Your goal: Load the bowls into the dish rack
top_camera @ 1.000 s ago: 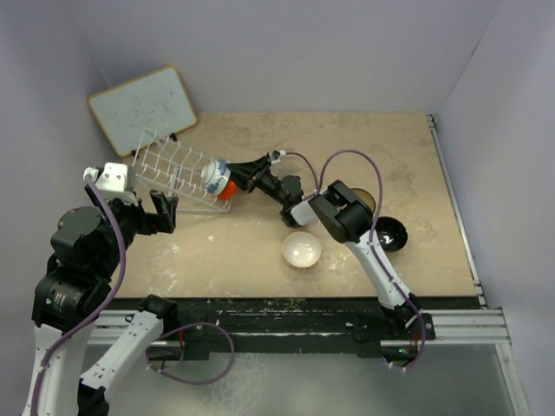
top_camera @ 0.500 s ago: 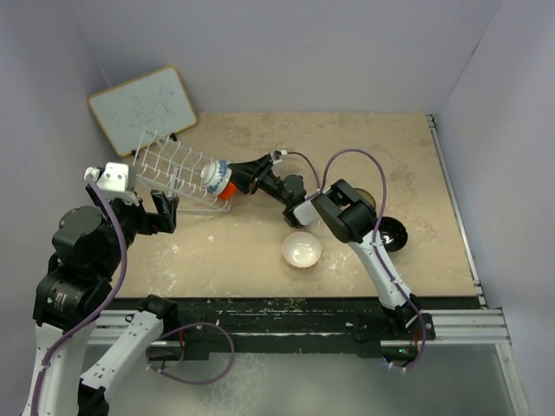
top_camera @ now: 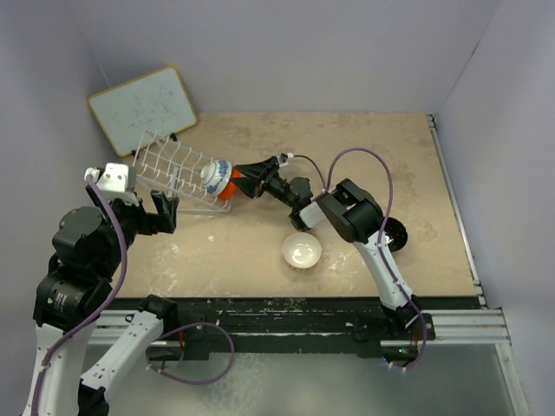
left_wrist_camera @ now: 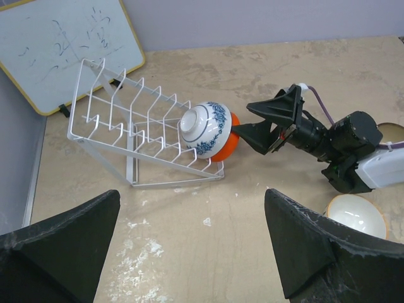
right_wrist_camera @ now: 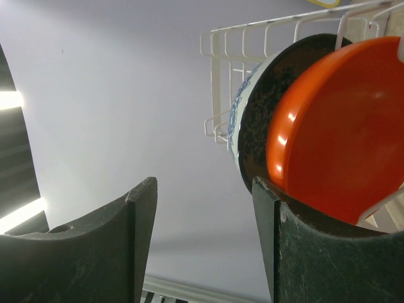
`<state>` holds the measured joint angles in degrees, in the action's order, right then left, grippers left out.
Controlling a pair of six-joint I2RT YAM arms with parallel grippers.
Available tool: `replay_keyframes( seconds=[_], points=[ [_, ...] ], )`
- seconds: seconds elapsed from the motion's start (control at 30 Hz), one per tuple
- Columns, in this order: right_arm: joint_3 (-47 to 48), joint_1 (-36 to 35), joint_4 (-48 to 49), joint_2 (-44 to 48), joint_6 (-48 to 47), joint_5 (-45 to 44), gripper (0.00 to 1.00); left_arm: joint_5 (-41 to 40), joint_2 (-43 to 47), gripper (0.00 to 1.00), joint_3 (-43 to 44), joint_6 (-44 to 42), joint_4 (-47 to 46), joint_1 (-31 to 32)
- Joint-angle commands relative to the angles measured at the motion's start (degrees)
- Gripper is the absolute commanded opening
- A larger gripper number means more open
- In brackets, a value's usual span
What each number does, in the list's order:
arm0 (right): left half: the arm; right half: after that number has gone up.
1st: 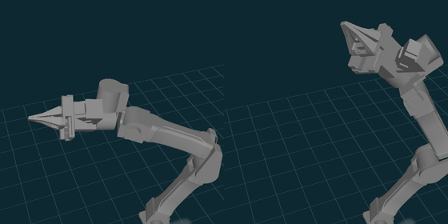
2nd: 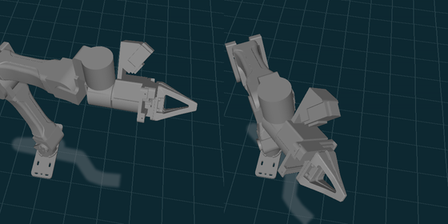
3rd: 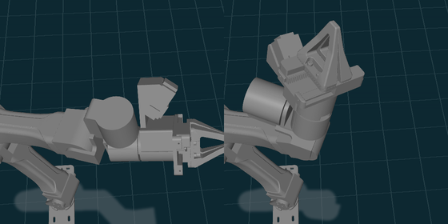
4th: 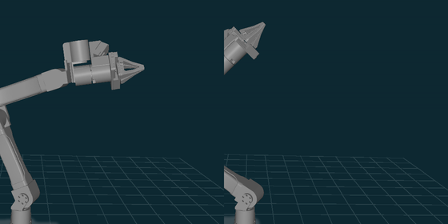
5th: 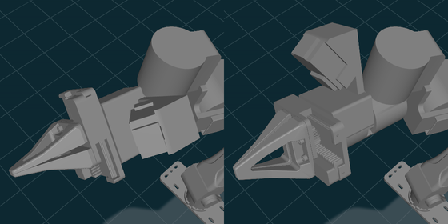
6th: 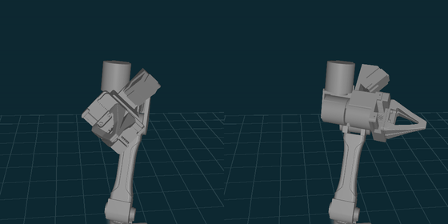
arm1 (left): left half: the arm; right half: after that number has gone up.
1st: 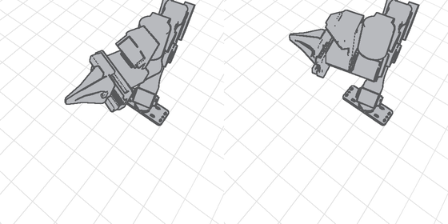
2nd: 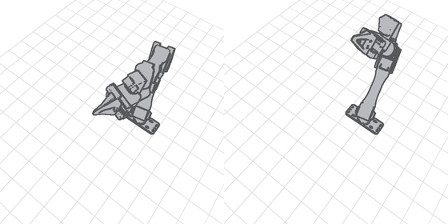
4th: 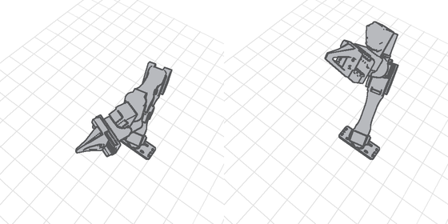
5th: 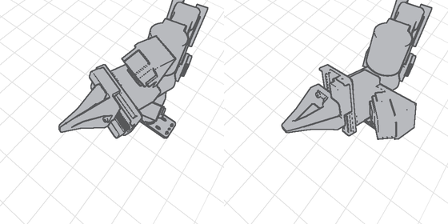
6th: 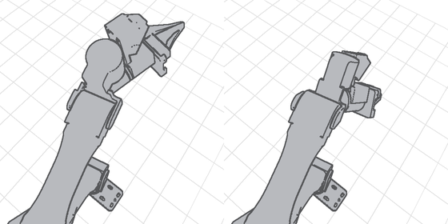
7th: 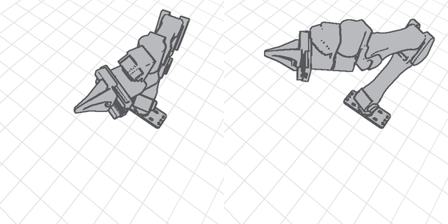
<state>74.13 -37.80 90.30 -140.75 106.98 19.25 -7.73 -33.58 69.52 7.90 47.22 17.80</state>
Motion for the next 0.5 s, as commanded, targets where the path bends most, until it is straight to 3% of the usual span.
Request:
replay_keyframes(
  seconds=[0.0,0.27,0.47],
  points=[
    [-3.16,0.16,3.37,6.97,-1.42,1.0,0.64,-0.47,0.54,0.99,-0.07,0.59,-2.92,0.29],
    [-10.87,0.12,3.11,13.54,-4.16,0.9,0.64,-0.12,0.45,0.99,-0.25,0.8,-3.36,0.22],
    [-15.93,0.34,-7.04,22.24,-14.02,3.57,0.63,-0.16,0.45,0.99,-0.35,0.64,-3.8,0.3]
  ],
)
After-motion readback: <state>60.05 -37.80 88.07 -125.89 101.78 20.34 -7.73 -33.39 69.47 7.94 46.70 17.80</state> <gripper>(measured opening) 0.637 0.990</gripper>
